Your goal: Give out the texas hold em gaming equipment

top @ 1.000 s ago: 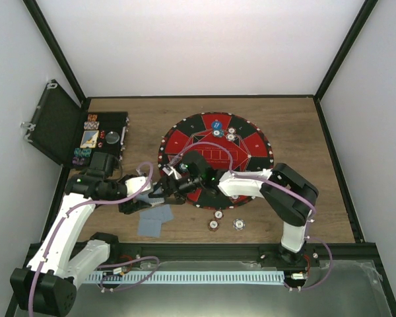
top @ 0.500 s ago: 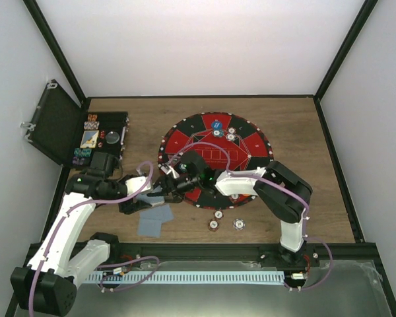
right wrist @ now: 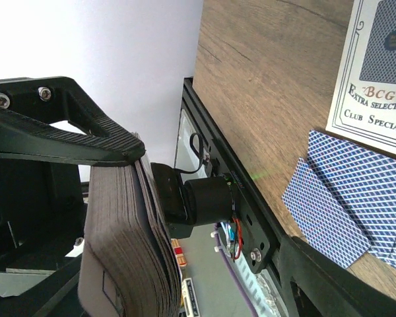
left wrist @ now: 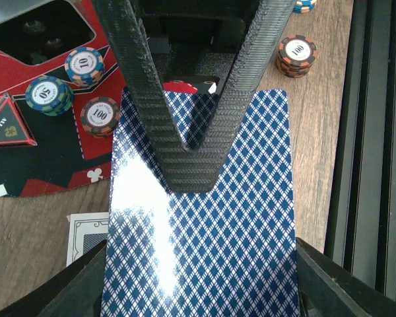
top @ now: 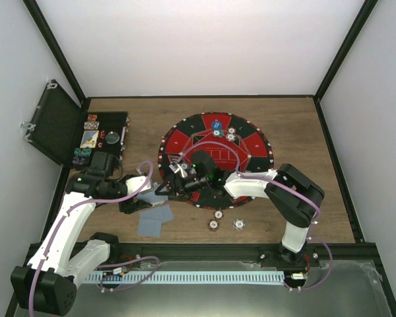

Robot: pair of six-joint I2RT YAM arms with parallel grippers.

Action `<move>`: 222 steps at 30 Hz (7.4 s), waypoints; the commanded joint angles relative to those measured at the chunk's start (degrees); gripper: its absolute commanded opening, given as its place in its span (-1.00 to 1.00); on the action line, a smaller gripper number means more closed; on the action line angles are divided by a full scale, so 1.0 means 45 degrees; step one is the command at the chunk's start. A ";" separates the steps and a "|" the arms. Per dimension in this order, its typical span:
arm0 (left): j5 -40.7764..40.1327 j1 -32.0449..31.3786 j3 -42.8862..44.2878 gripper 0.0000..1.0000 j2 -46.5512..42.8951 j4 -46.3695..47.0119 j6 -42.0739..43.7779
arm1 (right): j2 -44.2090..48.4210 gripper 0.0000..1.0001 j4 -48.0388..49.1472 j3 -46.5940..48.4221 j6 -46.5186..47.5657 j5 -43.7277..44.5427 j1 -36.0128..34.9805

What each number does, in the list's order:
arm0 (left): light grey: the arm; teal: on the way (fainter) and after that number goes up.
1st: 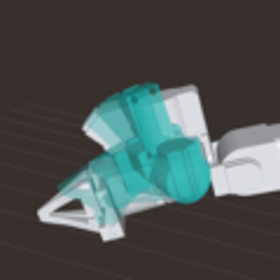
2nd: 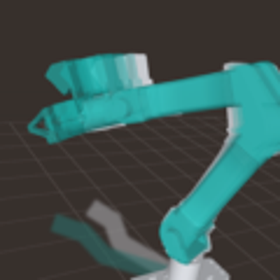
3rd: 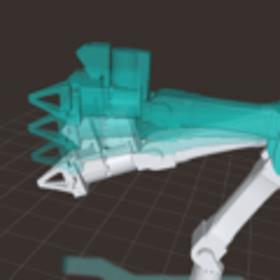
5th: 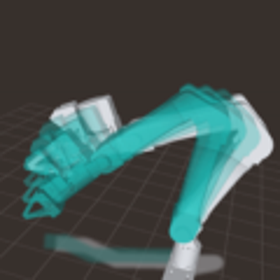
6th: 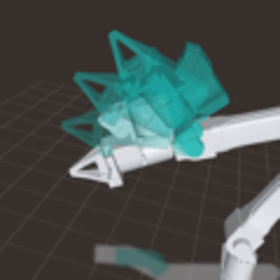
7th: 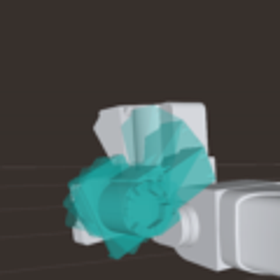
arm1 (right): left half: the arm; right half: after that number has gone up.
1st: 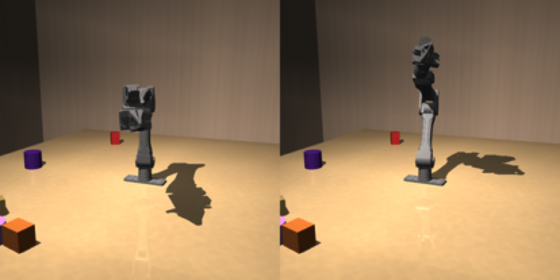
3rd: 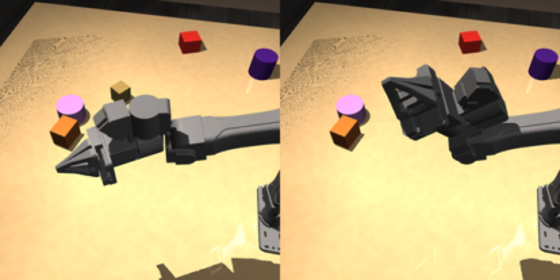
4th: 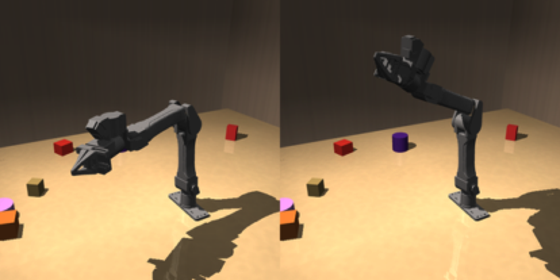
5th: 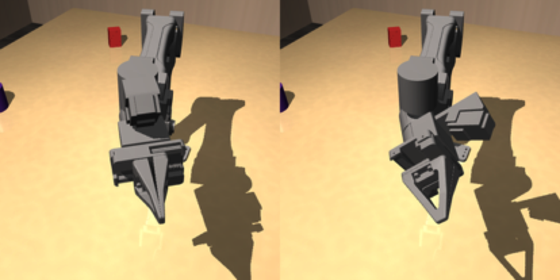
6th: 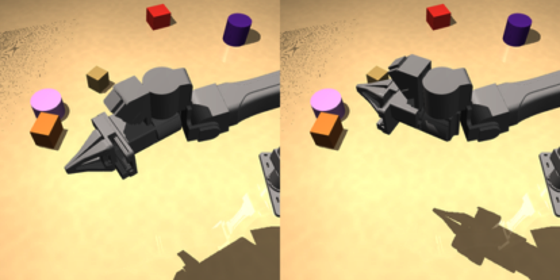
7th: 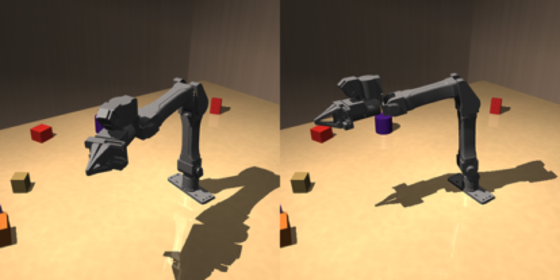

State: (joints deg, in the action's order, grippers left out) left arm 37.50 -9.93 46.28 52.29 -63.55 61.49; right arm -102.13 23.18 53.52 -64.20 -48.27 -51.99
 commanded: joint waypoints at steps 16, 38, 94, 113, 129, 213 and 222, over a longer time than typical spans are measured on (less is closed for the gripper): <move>0.0420 0.0045 -0.0002 -0.92 -0.0072 0.0425 -0.0042 | 0.2139 -0.33 -0.1133 -0.0501 0.0237 0.0761 0.0244; 0.0107 0.0061 -0.0186 -0.92 0.0019 0.0699 -0.0115 | 0.2557 -0.60 -0.0327 -0.0322 -0.0314 0.0357 -0.0189; -0.0116 0.0049 0.0406 -0.92 -0.0471 -0.0252 -0.0647 | -0.8315 -0.73 -0.8346 1.1460 0.4961 -0.0707 0.4741; 0.0251 0.0040 0.0732 -0.92 -0.0253 0.0209 -0.0896 | -0.0787 0.73 -0.9547 0.6516 0.6440 0.1784 0.4239; 0.0229 0.0040 0.0794 -0.92 -0.0312 0.0310 -0.0964 | 0.2570 0.97 -0.4603 0.1826 0.2656 0.0933 0.0731; 0.0223 0.0049 0.0981 -0.92 -0.0362 0.0154 -0.0855 | 0.1134 -0.04 -0.0967 0.0106 0.0718 0.0147 0.0635; 0.0111 0.0045 0.0870 -0.92 -0.0347 0.0199 -0.0910 | 0.2135 -0.63 -0.0967 0.0106 0.0494 0.0369 0.0635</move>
State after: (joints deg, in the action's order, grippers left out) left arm 36.14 -9.82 49.08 51.05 -63.31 57.04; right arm -95.13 19.94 53.56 -62.30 -47.83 -49.41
